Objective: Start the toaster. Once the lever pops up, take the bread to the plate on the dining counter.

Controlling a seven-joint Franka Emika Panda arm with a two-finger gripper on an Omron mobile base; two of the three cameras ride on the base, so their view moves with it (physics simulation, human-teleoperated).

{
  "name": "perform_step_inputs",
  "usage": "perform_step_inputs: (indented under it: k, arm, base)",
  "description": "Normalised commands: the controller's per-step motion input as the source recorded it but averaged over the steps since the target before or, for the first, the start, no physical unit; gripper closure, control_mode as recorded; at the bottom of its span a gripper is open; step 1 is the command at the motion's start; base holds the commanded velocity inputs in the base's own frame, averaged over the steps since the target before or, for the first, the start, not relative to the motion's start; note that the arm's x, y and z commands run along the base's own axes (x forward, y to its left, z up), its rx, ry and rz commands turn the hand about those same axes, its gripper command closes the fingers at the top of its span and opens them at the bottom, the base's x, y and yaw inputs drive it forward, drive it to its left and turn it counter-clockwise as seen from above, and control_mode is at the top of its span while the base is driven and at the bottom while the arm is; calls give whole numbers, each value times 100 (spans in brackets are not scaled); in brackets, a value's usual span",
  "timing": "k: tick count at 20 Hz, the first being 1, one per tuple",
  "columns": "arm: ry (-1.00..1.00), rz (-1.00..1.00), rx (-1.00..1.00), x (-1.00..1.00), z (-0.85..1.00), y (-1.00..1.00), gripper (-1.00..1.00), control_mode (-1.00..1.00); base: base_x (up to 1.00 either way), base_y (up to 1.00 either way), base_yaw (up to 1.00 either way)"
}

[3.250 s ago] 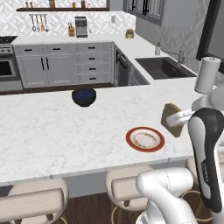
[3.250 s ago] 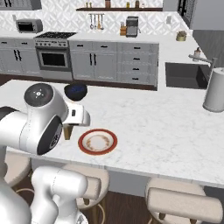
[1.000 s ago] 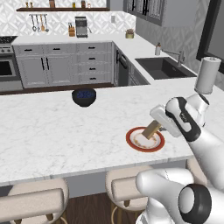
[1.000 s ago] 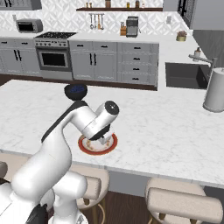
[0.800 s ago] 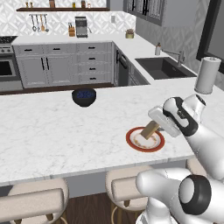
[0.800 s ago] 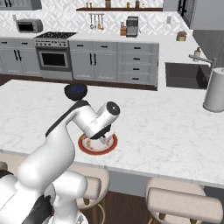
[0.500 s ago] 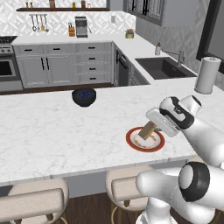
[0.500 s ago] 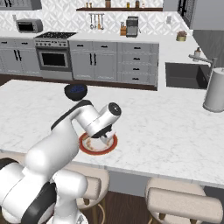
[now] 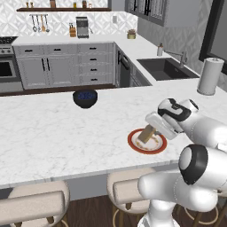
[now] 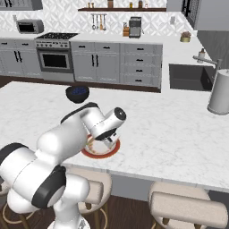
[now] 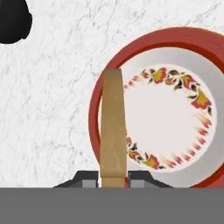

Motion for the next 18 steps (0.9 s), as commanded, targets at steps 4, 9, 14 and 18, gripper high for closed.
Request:
perform_step_inputs:
  k: [4,9,14,18]
  arm:
    - [0,3,0,13,-19,0,100,-100]
    - [0,1,0,4,-16,0,100,-100]
    - [0,0,0,-1,-32,0,100,-100]
    - [0,0,0,-14,-48,0,-100,-100]
  base:
    - [0,0,0]
    - [0,0,0]
    - [0,0,0]
    - [0,0,0]
